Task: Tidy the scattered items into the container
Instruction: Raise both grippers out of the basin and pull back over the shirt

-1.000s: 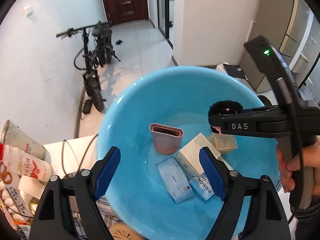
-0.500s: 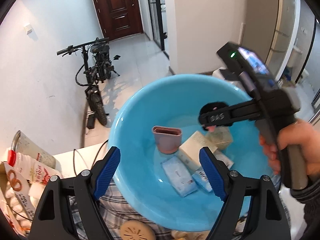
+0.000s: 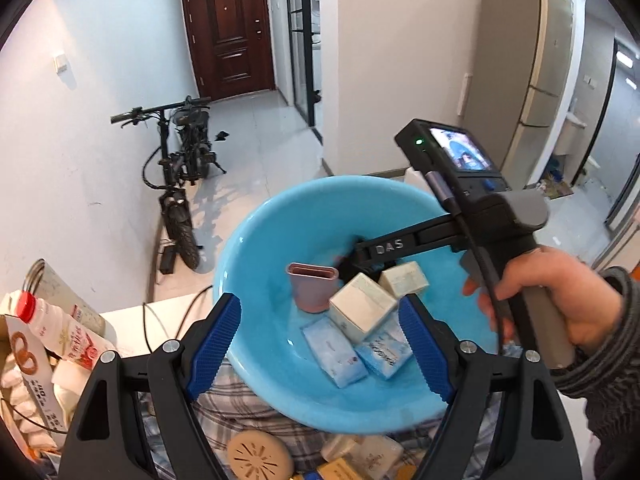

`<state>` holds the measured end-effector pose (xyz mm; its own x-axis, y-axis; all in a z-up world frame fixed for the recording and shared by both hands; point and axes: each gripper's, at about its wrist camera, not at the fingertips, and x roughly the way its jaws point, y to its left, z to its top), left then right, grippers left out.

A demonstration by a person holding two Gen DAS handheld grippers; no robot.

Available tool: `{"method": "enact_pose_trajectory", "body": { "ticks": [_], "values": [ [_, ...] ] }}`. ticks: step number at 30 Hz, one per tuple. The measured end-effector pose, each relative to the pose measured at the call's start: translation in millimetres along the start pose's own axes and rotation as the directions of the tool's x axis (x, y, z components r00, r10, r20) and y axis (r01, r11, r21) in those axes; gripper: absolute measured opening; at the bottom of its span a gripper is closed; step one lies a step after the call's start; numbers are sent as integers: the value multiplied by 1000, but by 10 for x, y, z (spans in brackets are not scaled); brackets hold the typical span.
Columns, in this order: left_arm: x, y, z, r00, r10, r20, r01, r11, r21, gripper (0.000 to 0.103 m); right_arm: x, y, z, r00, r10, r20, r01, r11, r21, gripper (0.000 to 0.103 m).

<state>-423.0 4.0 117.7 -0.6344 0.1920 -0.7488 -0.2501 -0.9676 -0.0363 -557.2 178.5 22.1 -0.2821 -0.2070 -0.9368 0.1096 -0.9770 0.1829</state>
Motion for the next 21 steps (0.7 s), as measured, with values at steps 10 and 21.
{"method": "enact_pose_trajectory", "body": {
  "ticks": [10,21],
  "values": [
    [-276,-57,-123,1000,17,9,-17,1000,3,84,-341,95,-149,999,-27,32,28,999,-17,91],
    [-553,-128,-465,1000,29,-5,-29,999,-22,84,-665,118,-690,999,7,53,-6,1000,-30,91]
  ]
}}
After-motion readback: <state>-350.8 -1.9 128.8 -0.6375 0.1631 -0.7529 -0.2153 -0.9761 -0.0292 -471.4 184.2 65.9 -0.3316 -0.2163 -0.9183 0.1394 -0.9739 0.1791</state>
